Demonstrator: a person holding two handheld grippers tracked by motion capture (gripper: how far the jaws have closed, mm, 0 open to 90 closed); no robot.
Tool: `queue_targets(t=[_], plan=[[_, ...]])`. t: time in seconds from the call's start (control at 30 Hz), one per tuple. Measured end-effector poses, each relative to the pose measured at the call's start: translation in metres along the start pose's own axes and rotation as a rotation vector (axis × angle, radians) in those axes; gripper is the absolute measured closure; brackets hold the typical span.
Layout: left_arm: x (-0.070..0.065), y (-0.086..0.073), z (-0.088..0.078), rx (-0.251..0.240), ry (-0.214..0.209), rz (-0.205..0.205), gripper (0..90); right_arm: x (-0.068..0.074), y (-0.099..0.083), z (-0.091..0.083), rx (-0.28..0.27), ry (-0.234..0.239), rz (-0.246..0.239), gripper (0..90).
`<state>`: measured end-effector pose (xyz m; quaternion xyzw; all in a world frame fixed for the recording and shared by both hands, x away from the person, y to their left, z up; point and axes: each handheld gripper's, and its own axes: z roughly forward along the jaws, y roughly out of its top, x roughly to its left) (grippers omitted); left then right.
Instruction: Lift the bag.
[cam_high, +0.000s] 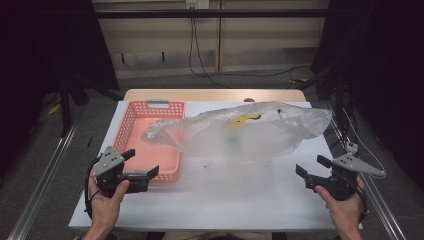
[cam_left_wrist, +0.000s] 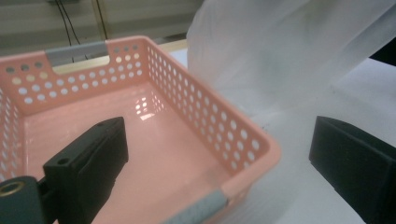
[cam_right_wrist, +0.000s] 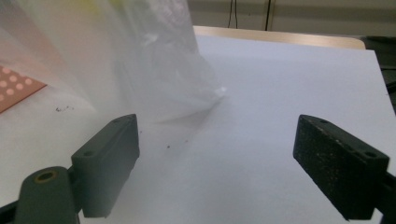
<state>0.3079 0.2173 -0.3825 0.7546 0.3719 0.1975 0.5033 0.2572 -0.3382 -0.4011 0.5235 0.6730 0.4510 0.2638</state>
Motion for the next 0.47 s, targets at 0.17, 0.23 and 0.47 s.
queue_targets(t=[0.17,0.23,0.47], plan=[[-0.002,-0.011,0.000,0.006,-0.001,0.004,4.7,0.000,-0.015,0.001,0.017,-0.011,0.001,14.8],[-0.003,-0.013,-0.001,-0.012,0.012,0.014,4.7,-0.002,-0.016,0.000,0.014,-0.013,0.006,14.7],[-0.005,-0.019,0.003,-0.010,0.005,0.005,4.6,-0.001,-0.021,0.004,0.032,-0.008,0.019,14.7]])
